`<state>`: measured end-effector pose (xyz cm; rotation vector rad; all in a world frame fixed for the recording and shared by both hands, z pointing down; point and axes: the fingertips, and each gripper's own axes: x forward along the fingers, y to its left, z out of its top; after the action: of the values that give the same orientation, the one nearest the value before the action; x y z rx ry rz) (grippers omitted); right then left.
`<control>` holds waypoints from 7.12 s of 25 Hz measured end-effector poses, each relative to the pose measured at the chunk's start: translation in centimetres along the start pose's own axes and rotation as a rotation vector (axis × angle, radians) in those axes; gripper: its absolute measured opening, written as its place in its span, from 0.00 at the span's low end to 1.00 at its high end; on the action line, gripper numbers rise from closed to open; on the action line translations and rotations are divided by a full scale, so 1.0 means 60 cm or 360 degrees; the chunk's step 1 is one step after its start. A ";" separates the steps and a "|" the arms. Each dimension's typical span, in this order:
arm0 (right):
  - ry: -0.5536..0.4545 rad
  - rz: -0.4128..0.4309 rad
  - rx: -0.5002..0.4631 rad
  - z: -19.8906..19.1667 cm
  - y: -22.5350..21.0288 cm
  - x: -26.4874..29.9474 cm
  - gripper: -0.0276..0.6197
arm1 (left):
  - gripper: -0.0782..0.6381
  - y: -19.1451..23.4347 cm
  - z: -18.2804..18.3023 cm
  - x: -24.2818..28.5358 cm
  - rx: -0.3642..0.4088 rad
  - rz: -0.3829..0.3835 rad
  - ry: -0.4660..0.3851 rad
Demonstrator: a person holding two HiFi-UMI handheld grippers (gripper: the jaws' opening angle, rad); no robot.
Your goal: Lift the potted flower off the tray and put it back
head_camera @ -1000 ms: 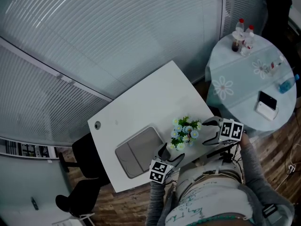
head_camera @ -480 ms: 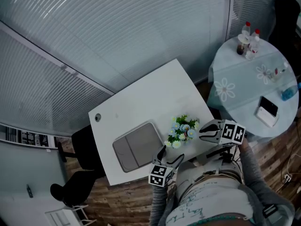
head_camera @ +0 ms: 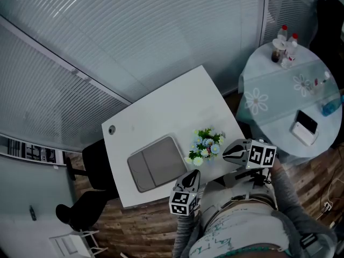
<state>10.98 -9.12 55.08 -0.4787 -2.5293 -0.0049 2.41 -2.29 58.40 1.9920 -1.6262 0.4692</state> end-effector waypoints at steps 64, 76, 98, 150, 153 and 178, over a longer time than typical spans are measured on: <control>-0.0018 -0.0300 0.0243 -0.039 -0.075 -0.013 0.08 | 0.12 0.045 0.047 -0.020 0.0088 0.0091 -0.0041; 0.0092 -0.0170 0.0227 -0.063 -0.088 0.017 0.08 | 0.12 0.091 0.044 -0.013 0.0183 0.0104 0.0020; 0.0124 -0.0392 0.0469 -0.079 -0.121 0.053 0.08 | 0.12 0.124 0.055 0.086 0.0391 -0.0426 0.0126; 0.0265 0.0198 0.0259 -0.086 -0.124 0.134 0.60 | 0.66 0.057 0.015 0.165 0.0577 -0.0870 0.0364; 0.0256 0.0200 0.0233 -0.077 -0.124 0.140 0.61 | 0.68 0.056 0.016 0.170 0.0583 -0.0859 0.0368; 0.0184 0.0179 0.0106 -0.075 -0.124 0.152 0.64 | 0.68 0.053 0.011 0.175 0.0620 -0.0828 0.0366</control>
<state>3.74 -13.48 64.38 -0.5764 -2.3787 0.0911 1.55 -11.48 64.38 2.4263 -0.8734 0.8154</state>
